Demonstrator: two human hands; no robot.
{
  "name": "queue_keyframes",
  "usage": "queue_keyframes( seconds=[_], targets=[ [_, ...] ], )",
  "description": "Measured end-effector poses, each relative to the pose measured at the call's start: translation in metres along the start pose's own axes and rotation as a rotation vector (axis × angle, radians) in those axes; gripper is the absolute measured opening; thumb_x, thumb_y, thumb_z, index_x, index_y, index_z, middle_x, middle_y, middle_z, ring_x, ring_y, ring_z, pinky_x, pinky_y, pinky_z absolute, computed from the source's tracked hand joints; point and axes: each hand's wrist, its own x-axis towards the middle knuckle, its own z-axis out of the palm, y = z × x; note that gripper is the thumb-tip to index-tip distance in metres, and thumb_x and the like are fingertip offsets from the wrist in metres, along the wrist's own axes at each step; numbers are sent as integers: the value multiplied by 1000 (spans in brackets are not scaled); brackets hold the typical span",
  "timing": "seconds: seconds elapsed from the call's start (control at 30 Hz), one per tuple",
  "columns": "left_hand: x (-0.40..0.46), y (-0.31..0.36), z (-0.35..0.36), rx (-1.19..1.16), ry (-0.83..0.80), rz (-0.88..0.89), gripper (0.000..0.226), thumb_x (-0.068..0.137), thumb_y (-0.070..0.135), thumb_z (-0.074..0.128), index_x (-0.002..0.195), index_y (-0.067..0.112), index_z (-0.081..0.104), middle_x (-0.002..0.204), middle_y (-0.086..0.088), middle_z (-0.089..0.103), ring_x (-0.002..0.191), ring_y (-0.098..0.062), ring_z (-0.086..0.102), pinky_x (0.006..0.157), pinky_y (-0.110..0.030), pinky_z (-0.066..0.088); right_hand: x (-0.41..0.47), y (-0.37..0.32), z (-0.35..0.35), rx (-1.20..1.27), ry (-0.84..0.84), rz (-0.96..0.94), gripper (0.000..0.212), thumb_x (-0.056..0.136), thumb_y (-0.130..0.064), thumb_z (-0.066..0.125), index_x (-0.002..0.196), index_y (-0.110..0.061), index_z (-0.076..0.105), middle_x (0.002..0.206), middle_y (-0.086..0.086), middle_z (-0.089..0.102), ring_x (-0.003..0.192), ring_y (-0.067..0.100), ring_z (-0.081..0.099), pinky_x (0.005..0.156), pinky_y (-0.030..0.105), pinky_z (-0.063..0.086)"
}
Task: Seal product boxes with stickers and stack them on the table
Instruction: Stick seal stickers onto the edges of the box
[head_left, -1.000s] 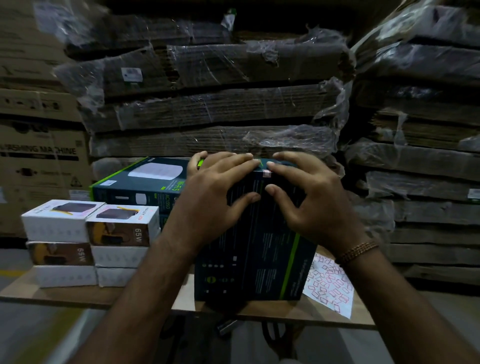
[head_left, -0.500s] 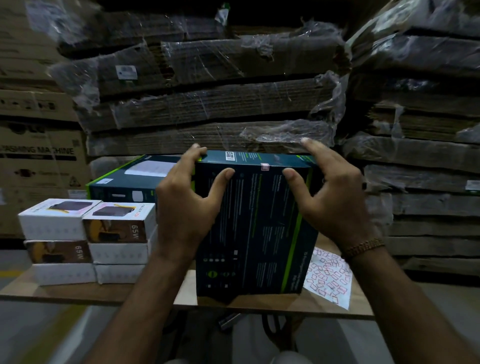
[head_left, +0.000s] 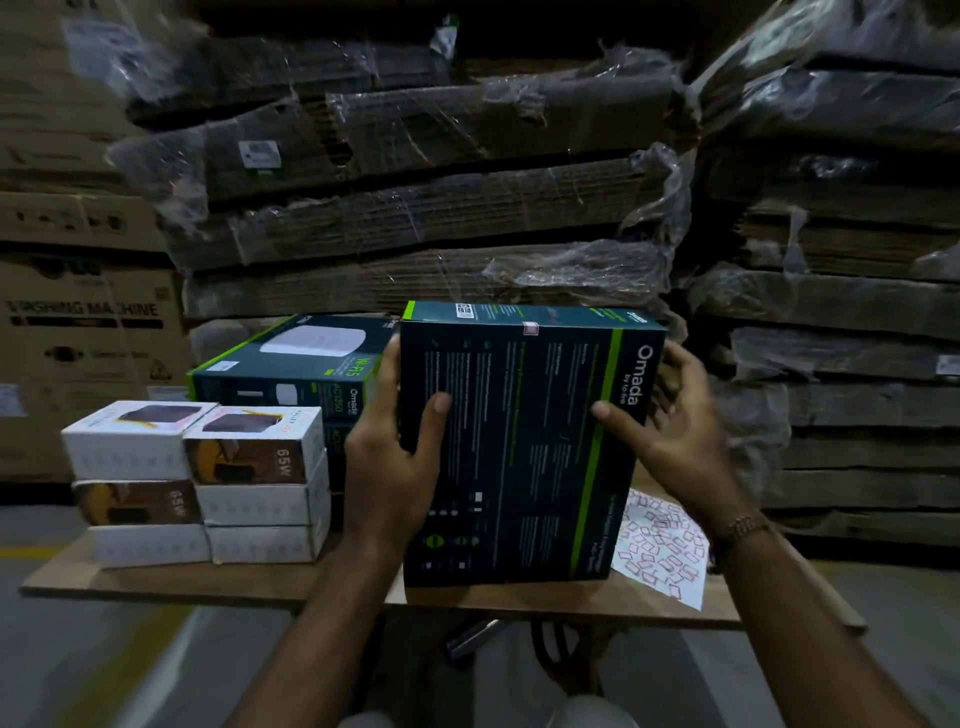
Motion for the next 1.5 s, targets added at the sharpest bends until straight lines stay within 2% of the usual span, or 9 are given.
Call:
queue_keyframes(
  seconds=[0.13, 0.37, 0.57, 0.73, 0.87, 0.97, 1.2, 1.3, 1.5],
  targets=[
    [-32, -7, -3, 27, -97, -37, 80, 105, 46, 59, 169, 46, 11, 167, 6, 42, 147, 0, 43, 117, -19, 41, -23, 24, -2, -79, -165, 73, 73, 79, -53, 86, 143, -34, 55, 134, -16, 69, 123, 3, 66, 107, 41, 56],
    [-51, -26, -14, -10, -310, -278, 82, 100, 63, 52, 153, 75, -10, 164, -1, 48, 138, -15, 55, 113, -37, 47, -50, 40, 15, -164, -138, 37, 76, 79, -43, 89, 145, -35, 53, 128, -30, 68, 119, -6, 65, 99, 17, 54],
    [-15, -15, -16, -103, -307, -289, 81, 95, 77, 57, 161, 65, 11, 161, 9, 51, 142, -10, 52, 118, -40, 45, -35, 26, 11, -87, -114, 50, 63, 82, -44, 86, 139, -34, 59, 128, -25, 70, 119, 2, 67, 101, 32, 56],
    [22, -11, -15, -183, -352, -449, 82, 80, 90, 63, 153, 60, 42, 135, 17, 71, 118, -9, 72, 104, -45, 58, -25, 0, 5, 102, -153, 162, 51, 84, -35, 83, 132, -29, 65, 118, -16, 78, 108, 7, 75, 90, 26, 62],
    [35, 4, -12, -308, -441, -588, 47, 106, 45, 63, 149, 27, 55, 124, 3, 76, 94, -7, 78, 75, -26, 61, -14, -11, 5, 181, -127, 246, 40, 90, -31, 80, 127, -20, 68, 115, -5, 80, 101, 16, 78, 80, 26, 63],
    [32, 9, -11, -458, -463, -695, 38, 107, 24, 63, 144, 17, 59, 117, -5, 79, 95, -19, 79, 70, -31, 62, -9, -14, 2, 261, -149, 317, 37, 94, -27, 77, 127, -13, 69, 118, 9, 79, 99, 26, 79, 83, 39, 64],
    [19, 16, -3, -601, -279, -866, 23, 107, 36, 62, 124, 21, 67, 107, -11, 81, 82, -29, 79, 61, -40, 64, -13, -38, -15, 684, -174, 465, 42, 106, -39, 50, 107, -15, 84, 103, 13, 81, 81, 26, 80, 63, 36, 64],
    [16, 14, 6, -645, -139, -906, 18, 109, 35, 61, 118, 21, 66, 100, -7, 79, 68, -22, 78, 49, -33, 59, -16, -41, -13, 681, -77, 392, 51, 101, -49, 49, 118, -11, 78, 118, 16, 78, 99, 25, 78, 76, 34, 64],
    [6, 23, 36, -710, 23, -969, 38, 109, 35, 61, 139, 13, 58, 120, -14, 76, 105, -40, 75, 89, -60, 63, -21, -33, 0, 633, 142, 256, 81, 79, -55, 82, 136, -3, 56, 128, 11, 75, 115, 22, 74, 91, 34, 61]
  ],
)
